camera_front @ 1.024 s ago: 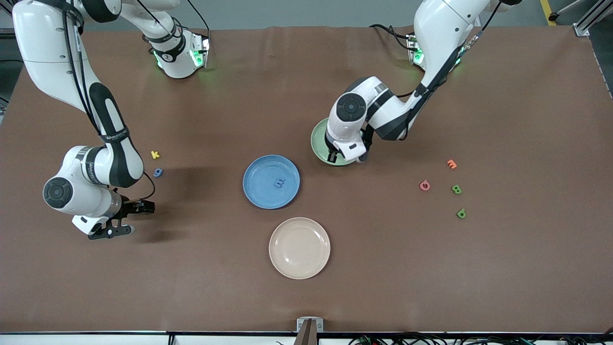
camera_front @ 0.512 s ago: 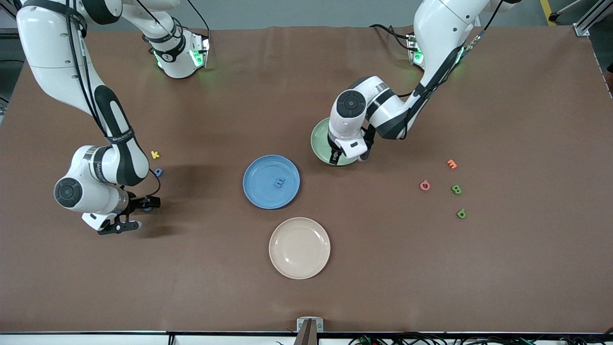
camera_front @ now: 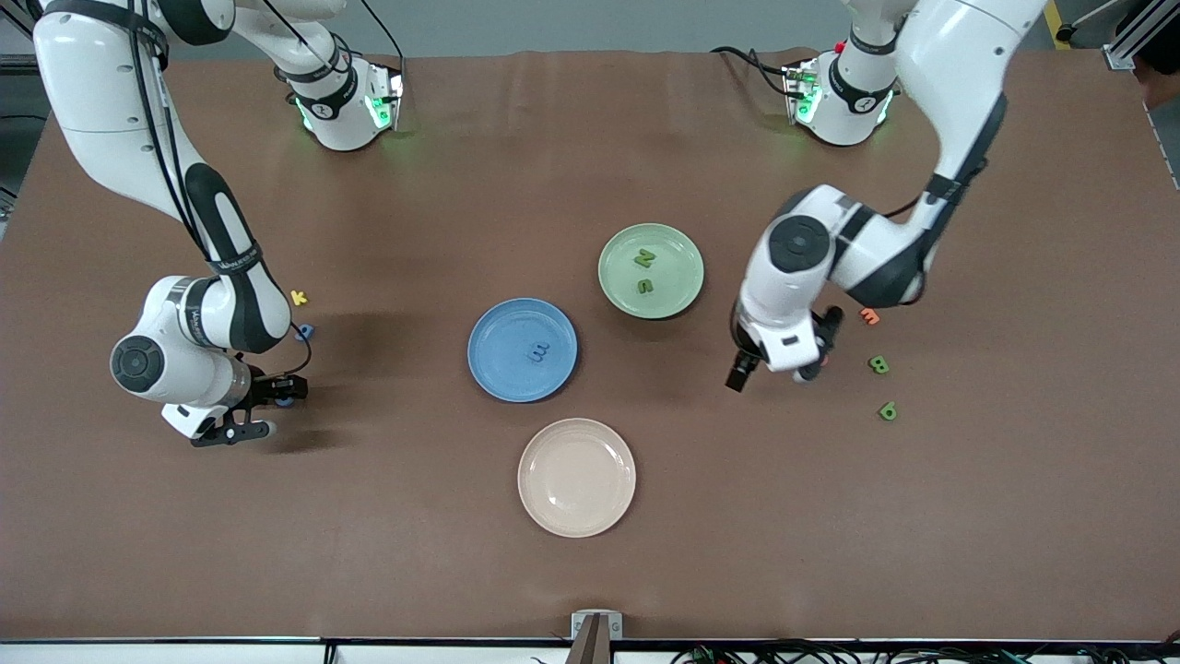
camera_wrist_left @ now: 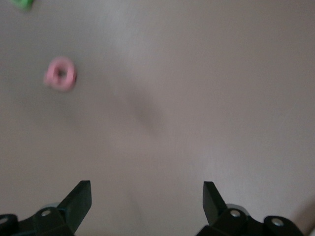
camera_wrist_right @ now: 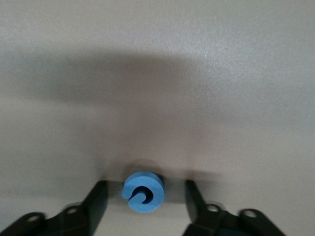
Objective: Sort letters by color into matching plates
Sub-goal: 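Carry the blue c to the blue plate while the left gripper grasps green b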
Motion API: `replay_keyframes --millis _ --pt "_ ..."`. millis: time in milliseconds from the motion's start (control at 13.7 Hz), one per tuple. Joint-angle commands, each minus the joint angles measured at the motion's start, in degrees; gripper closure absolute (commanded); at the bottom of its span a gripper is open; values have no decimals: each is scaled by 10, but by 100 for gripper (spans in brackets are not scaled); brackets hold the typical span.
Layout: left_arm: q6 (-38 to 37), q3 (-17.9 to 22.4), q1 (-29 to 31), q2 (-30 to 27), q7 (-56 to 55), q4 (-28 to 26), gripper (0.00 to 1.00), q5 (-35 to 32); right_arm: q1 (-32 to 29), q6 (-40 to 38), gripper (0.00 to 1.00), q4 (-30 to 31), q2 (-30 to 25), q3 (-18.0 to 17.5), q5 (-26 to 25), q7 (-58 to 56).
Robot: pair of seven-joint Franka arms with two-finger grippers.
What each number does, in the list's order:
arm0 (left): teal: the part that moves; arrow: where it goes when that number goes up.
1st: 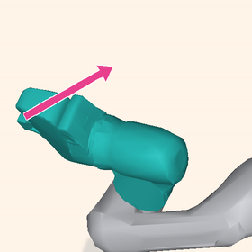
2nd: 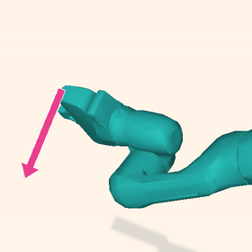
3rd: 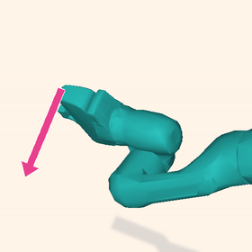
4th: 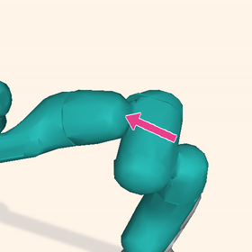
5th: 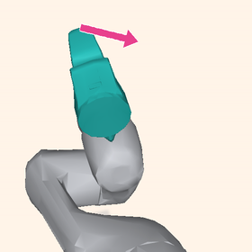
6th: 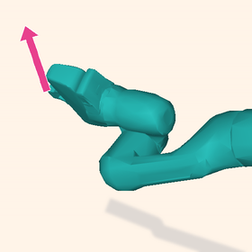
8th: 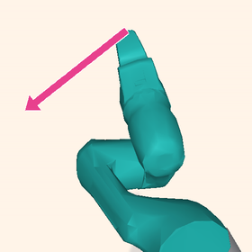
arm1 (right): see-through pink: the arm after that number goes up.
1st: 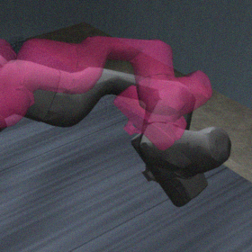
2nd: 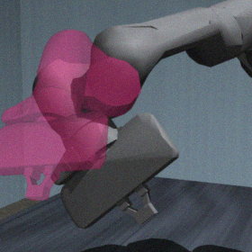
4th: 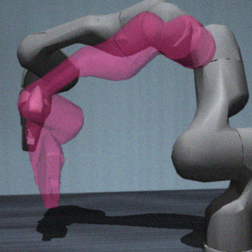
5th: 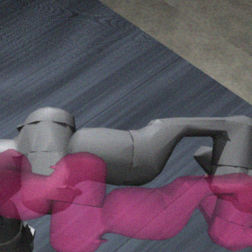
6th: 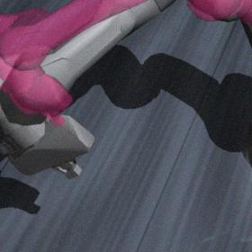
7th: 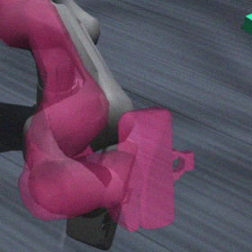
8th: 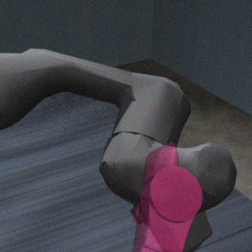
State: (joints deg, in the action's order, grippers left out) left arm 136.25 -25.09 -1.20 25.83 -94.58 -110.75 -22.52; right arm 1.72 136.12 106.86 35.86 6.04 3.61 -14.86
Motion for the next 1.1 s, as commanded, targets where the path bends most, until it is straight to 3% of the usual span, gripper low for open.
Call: replay_keyframes --millis 0,219,439,658,877,1024 --pt "-7 -4 50 16 158 10 0 -10 -4 11 54 5 1 -4 7 0" --pt "-5 0 101 36 332 8 0 -24 -4 28 70 6 2 -4 7 -2" --pt "0 -1 166 62 427 8 0 -94 -3 21 73 4 -2 -3 6 -7" --pt "35 -2 213 87 457 9 2 -125 10 -1 74 -1 -32 -4 3 -2" --pt "59 -2 220 101 450 11 4 -119 36 -47 75 -5 -79 -2 2 7" --pt "63 -2 232 106 447 13 6 -115 68 -113 75 -17 -111 -3 -1 77"
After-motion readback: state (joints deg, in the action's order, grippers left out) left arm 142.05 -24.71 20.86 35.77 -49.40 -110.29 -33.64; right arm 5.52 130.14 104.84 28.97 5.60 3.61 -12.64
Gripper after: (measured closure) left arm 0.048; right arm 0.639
